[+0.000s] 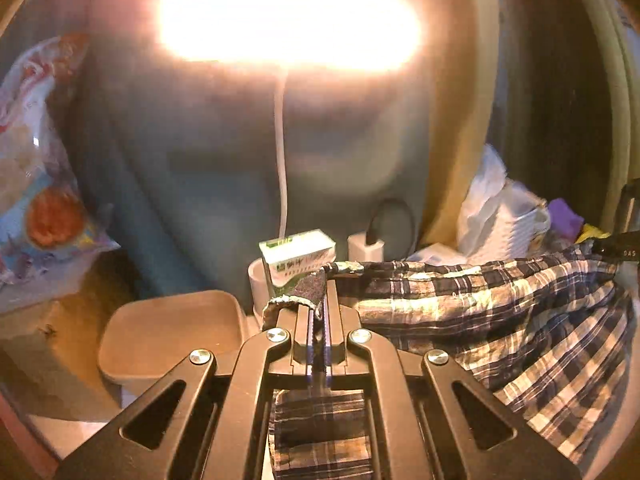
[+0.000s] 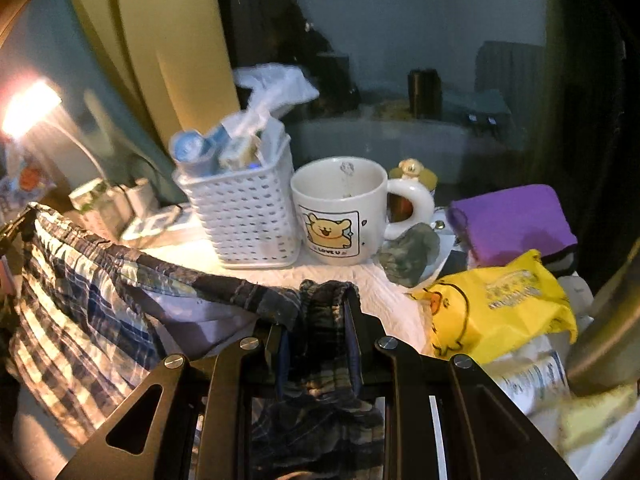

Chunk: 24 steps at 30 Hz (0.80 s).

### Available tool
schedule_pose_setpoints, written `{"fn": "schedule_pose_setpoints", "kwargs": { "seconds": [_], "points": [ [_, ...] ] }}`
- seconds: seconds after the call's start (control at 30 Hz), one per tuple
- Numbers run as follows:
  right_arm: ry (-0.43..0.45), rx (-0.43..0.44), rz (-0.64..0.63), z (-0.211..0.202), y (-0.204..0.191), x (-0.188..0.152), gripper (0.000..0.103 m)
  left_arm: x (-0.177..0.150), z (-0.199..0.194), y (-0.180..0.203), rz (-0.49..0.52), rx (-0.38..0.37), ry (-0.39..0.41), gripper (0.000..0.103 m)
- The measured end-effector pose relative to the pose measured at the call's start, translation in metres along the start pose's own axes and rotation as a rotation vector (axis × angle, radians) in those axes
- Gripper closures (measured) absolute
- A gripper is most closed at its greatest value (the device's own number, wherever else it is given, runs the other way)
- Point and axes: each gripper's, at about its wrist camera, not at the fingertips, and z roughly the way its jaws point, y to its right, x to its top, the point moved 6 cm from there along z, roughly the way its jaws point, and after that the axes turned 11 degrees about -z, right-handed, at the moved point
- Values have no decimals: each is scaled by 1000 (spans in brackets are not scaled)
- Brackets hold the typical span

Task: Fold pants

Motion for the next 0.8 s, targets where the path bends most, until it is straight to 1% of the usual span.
{"fn": "schedule_pose_setpoints", "kwargs": {
  "seconds": [0.07, 0.17, 0.27, 0.33, 0.37, 0.4, 0.43, 0.47, 0.5, 0.53, 0.57, 0.67, 0.8],
  "points": [
    [-25, -5, -2, 16, 0, 3, 80, -5, 16, -3, 3, 13, -27, 101],
    [-39, -12, 0, 32, 0, 8, 80, -11, 33, -7, 15, 36, -67, 100],
    [-59, -20, -1, 44, -1, 8, 79, -19, 51, -10, 39, 85, -116, 99],
    [-78, -27, 0, 52, -1, 6, 79, -21, 55, -9, 56, 103, -131, 98],
    [-84, -31, -3, 54, -1, 5, 78, -21, 58, -7, 65, 111, -136, 97],
    [-91, -37, -4, 56, -1, 4, 69, -21, 58, -6, 75, 118, -136, 93],
    [-94, -55, -4, 57, 0, 3, 61, -19, 56, -5, 87, 121, -128, 74],
    [-92, -69, -3, 56, 3, 3, 37, -17, 55, -5, 89, 122, -122, 36],
    [-84, -75, 2, 55, 4, 4, 19, -14, 53, -7, 88, 123, -110, 17],
    [-63, -75, 13, 52, 6, 6, 17, -8, 46, -7, 80, 117, -81, 0],
    [-46, -73, 18, 48, 8, 8, 17, -3, 42, -9, 75, 116, -59, 0],
    [-22, -100, 7, 37, 10, 14, 17, 9, 30, -13, 74, 125, -41, 0],
    [9, -109, 17, 16, 12, 17, 17, 20, 5, -11, 70, 131, -18, 0]
  ]
}}
